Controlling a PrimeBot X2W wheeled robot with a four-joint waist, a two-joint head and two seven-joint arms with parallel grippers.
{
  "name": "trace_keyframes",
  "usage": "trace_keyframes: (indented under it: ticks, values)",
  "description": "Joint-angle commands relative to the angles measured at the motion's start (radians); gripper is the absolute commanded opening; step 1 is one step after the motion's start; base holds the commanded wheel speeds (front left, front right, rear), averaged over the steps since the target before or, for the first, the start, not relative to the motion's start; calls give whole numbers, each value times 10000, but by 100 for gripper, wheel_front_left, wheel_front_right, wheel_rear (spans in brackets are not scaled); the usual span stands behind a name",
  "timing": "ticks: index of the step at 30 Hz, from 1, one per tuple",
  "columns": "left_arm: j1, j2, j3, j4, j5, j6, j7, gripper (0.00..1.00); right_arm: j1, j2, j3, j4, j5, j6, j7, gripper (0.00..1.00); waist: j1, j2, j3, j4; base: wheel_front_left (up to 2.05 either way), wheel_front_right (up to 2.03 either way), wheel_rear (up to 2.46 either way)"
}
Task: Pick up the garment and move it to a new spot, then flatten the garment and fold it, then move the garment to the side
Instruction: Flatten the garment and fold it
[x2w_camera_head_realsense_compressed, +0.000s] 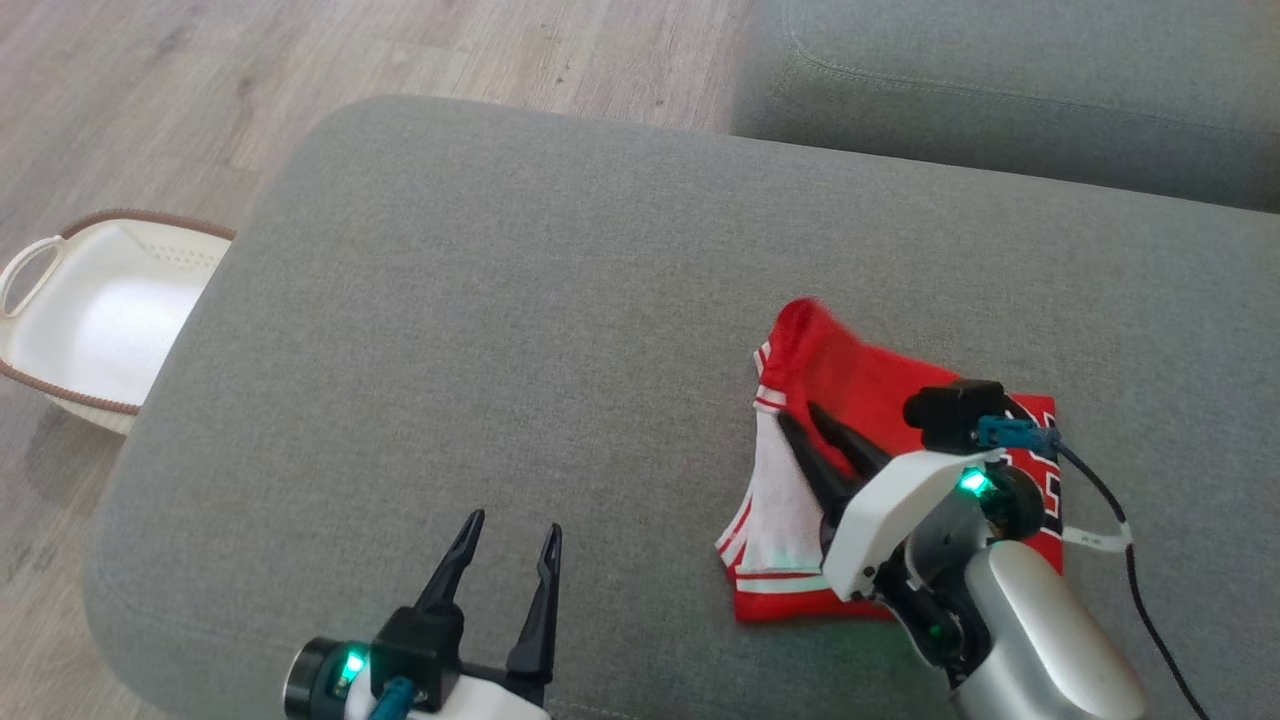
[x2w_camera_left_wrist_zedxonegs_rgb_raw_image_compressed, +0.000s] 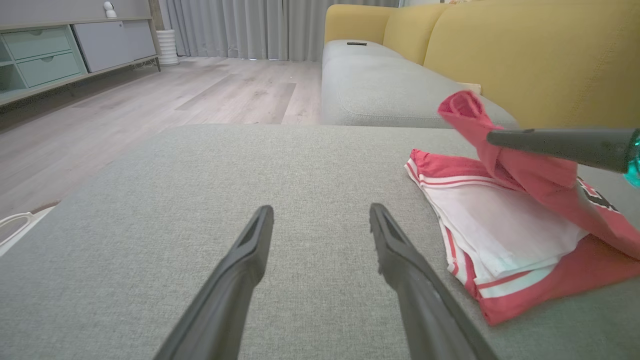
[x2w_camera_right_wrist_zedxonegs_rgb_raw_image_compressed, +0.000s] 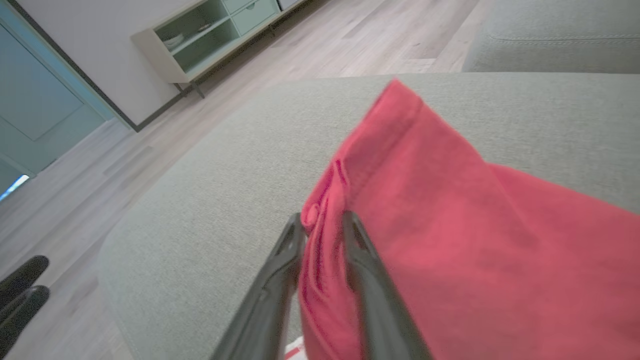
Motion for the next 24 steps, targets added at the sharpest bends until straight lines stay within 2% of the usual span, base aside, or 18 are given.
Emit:
trace_keyframes:
  ticks: [1,8,13,18,22,24]
  values:
    - [-446,-113,244,-255,49,-17,-124,100,-460,86,248,-307,118,67,-158,100,0,0,5,-10,0,0,0]
    - [-373,-122,302,-148,24,20,-124,100,-462,86,477,-746,965,67,-766,100,0,0,-145,-307,0,0,0]
    - [-263,-126,414,-200,-19,44,-124,100,-95,2,-186,-1292,500,67,-1104,100,0,0,-385,-671,0,0,0]
    - [-44,-130,894,-450,-444,83,-124,100,696,-1086,-1068,-1648,97,67,-2192,100,0,0,-717,-1105,0,0,0]
    - [148,-132,1216,-574,-520,103,-124,100,1296,-1505,-1618,-1533,-142,67,-2901,100,0,0,-908,-1410,0,0,0]
    - [245,-132,1423,-682,-531,164,-124,100,1489,-1794,-1455,-1590,-349,67,-3357,100,0,0,-973,-1606,0,0,0]
